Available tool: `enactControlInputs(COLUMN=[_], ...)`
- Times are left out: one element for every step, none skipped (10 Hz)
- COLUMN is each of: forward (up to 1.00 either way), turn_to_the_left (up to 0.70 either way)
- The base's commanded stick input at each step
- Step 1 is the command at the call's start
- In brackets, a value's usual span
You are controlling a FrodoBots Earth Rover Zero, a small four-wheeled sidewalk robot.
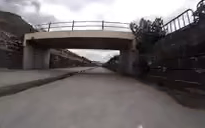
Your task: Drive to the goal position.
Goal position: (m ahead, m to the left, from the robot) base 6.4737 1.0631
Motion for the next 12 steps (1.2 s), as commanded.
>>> enactControlInputs(forward=[1.0, 1.0, 1.0, 1.0, 1.0, 1.0, 1.0, 1.0, 1.0, 1.0, 1.0, 1.0], turn_to_the_left=[0.0, 0.0, 0.0, 0.0, 0.0, 0.0, 0.0, 0.0, 0.0, 0.0, 0.0, 0.0])
